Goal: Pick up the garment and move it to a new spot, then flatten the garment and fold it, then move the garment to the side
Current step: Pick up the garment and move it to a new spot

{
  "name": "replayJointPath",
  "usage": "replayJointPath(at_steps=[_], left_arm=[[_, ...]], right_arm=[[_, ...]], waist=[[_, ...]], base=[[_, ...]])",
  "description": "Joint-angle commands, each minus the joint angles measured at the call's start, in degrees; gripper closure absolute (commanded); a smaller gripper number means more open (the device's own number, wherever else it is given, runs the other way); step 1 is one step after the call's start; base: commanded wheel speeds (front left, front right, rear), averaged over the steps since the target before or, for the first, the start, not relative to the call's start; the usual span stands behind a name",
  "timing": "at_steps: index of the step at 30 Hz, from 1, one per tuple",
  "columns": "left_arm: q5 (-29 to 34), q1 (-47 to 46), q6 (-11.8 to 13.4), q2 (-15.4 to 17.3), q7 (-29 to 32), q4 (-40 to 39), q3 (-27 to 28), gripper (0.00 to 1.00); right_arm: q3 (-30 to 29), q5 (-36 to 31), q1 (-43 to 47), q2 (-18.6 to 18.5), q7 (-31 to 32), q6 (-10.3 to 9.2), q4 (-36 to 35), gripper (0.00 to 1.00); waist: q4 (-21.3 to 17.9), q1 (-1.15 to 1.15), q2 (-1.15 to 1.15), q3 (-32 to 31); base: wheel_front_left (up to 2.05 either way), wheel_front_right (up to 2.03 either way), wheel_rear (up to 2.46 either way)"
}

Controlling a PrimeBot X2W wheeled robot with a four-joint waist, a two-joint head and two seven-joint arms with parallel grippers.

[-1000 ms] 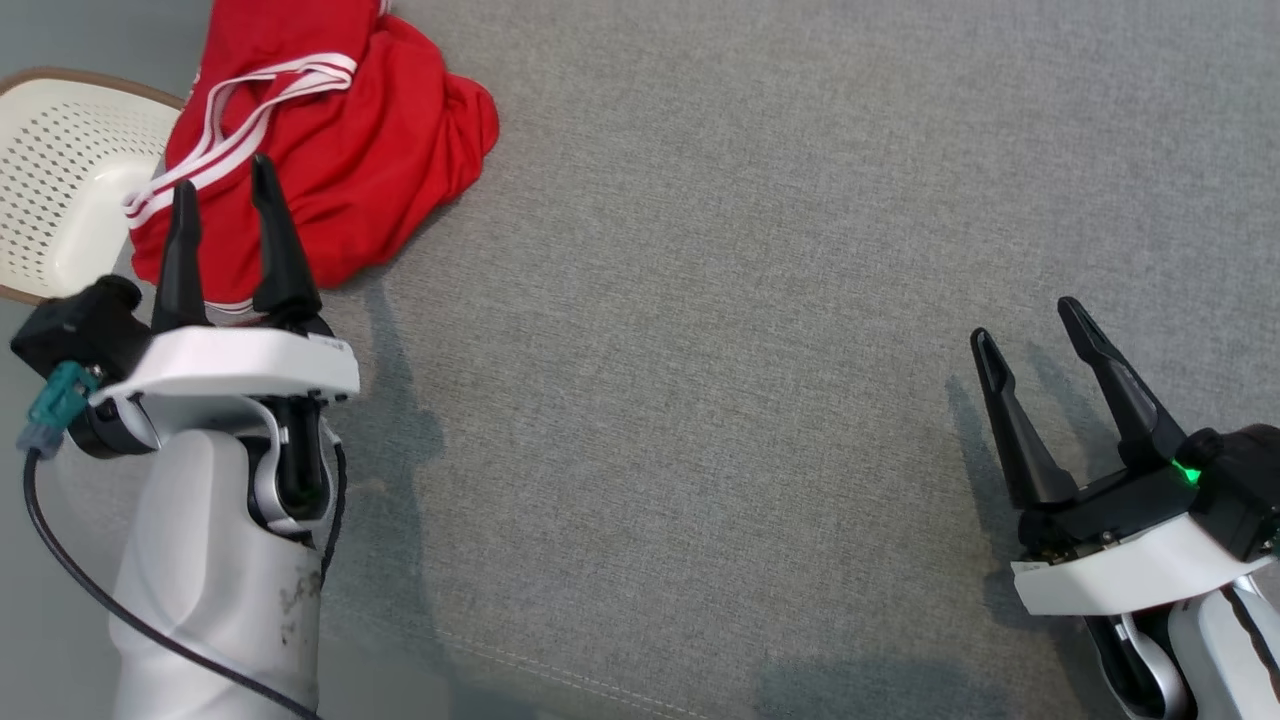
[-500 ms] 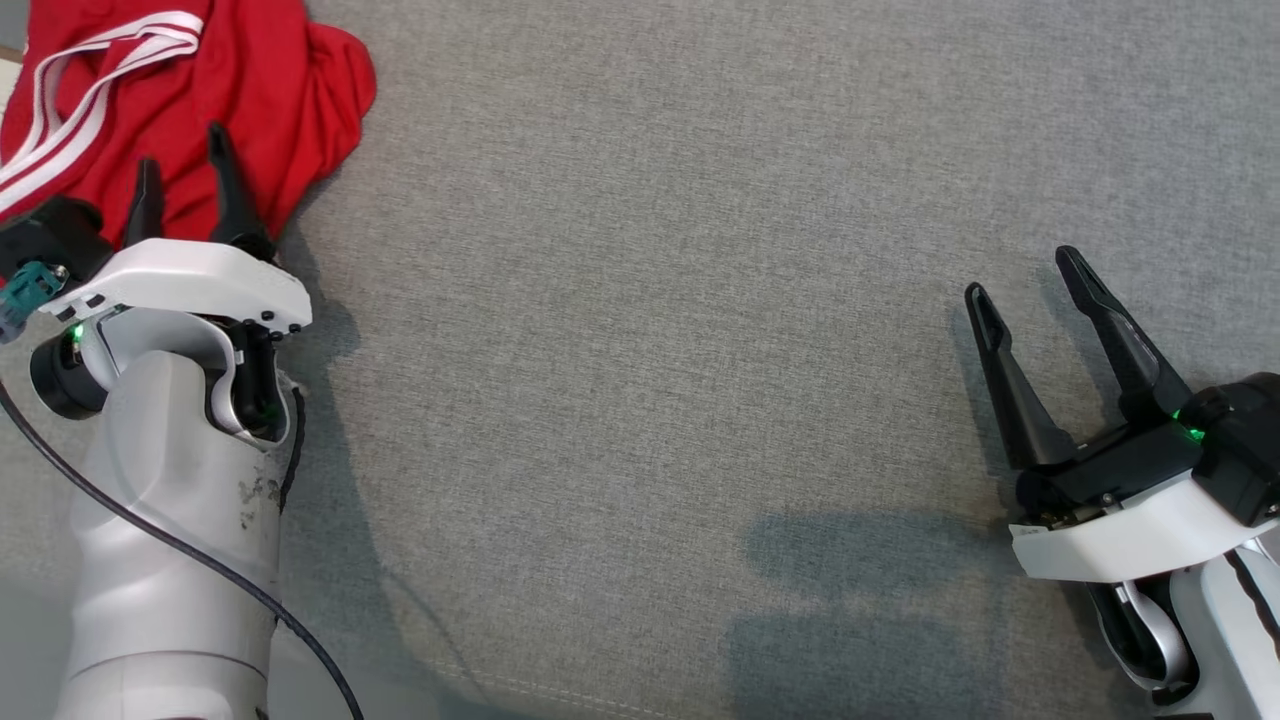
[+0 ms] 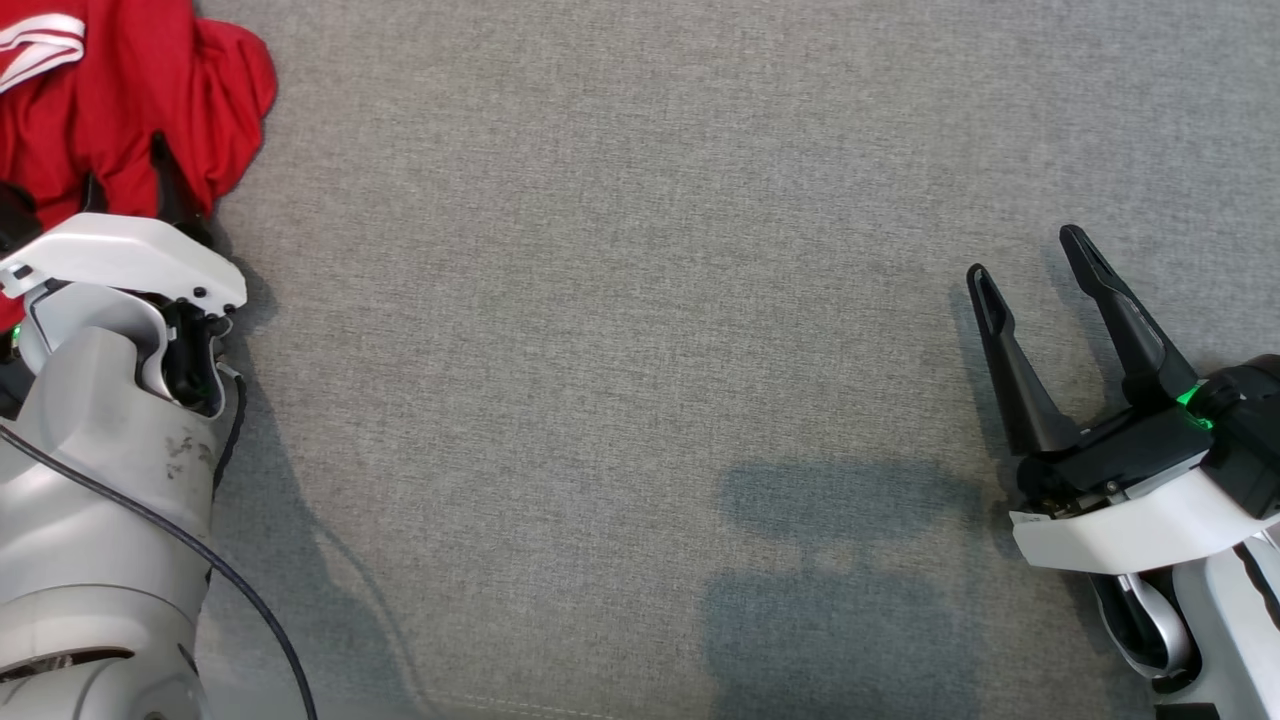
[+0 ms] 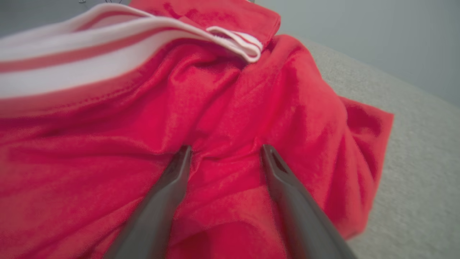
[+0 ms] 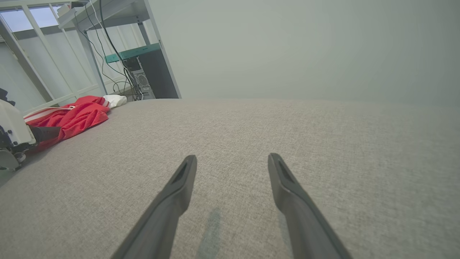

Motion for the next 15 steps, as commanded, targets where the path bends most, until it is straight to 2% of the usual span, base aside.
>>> replayJointPath(at_steps=[1,3,6,9,15], left_arm=[[0.18,0.98,-0.81,2.61,1.47,1.58,0.25,0.27],[0.42,1.15,-1.27,3.08,2.74,2.63,-0.31,1.00],[0.45,1.43,-1.61,3.33,3.01,3.18,-0.62,1.00],[-0.05,1.80,-3.90,3.39,1.70,3.19,-0.98,1.00],[-0.05,3.78,-5.76,4.20,-0.15,-1.48,-1.75,1.00]], right_arm=[[1.00,-0.16,0.24,0.18,-0.41,0.00,-1.66,0.00],[1.14,-0.08,-0.01,0.58,-0.41,0.00,-1.61,0.00],[1.16,0.05,-0.31,0.97,-0.41,0.00,-1.52,0.00],[1.39,0.23,-0.54,1.75,-0.41,0.00,-1.15,0.00],[1.71,0.68,-0.65,3.37,-0.41,0.00,-0.55,0.00]], waist=[[-0.60,0.00,0.00,-0.03],[-1.14,0.00,0.00,-0.22],[-1.45,0.00,0.00,-0.56],[-1.74,0.00,0.00,-1.84],[-1.95,0.00,0.00,-5.12]], base=[[0.00,0.00,0.00],[0.00,0.00,0.00],[0.00,0.00,0.00],[0.00,0.00,0.00],[0.00,0.00,0.00]])
